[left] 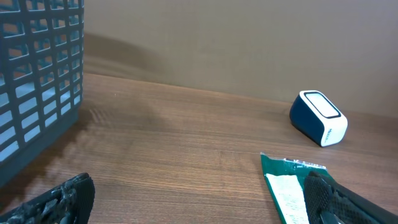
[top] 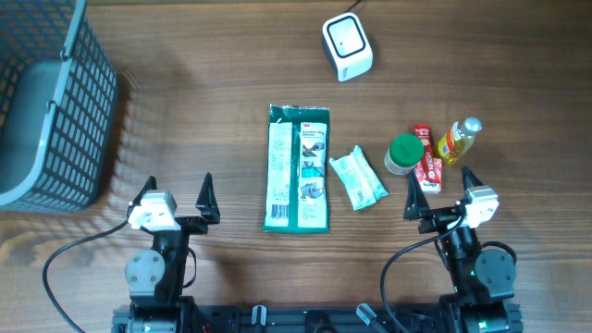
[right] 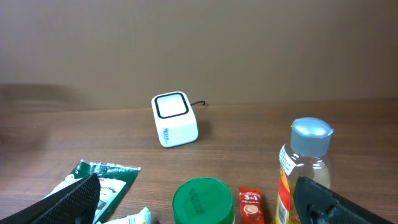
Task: Scan the item barcode
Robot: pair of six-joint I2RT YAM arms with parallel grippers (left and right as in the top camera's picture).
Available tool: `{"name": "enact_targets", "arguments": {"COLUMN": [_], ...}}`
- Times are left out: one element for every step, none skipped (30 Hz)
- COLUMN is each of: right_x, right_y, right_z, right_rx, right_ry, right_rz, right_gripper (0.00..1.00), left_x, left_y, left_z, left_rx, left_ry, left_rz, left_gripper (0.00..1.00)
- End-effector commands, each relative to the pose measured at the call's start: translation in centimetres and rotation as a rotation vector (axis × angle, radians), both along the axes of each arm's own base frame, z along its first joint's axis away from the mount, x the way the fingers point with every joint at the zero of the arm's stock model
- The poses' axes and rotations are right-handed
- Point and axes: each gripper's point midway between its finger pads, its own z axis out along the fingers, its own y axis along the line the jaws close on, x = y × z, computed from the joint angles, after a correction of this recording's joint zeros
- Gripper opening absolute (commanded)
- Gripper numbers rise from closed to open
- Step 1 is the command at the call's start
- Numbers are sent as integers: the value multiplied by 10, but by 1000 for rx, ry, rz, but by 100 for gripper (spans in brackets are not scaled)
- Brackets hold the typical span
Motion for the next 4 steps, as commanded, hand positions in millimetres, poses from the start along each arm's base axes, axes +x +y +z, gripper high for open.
{"name": "enact_targets", "arguments": {"right_x": [-1, -1, -1, -1], "right_y": [1, 1, 1, 1], "right_z": [2, 2, 2, 2], "right_rx": [-5, -5, -5, -4], "right_ry": [-11, -11, -11, -11], "right_rz": [10, 10, 10, 10], "right_gripper": [100, 100, 100, 100], "left_x": [-1, -1, -1, -1], "left_y": [-3, -3, -3, -3], "left_z": [-1, -1, -1, -1], "left_rx": [21, 21, 21, 21], "left_ry": [2, 2, 2, 2], "left_rz": [-19, -19, -19, -19], "left_gripper": [100, 100, 100, 100]}}
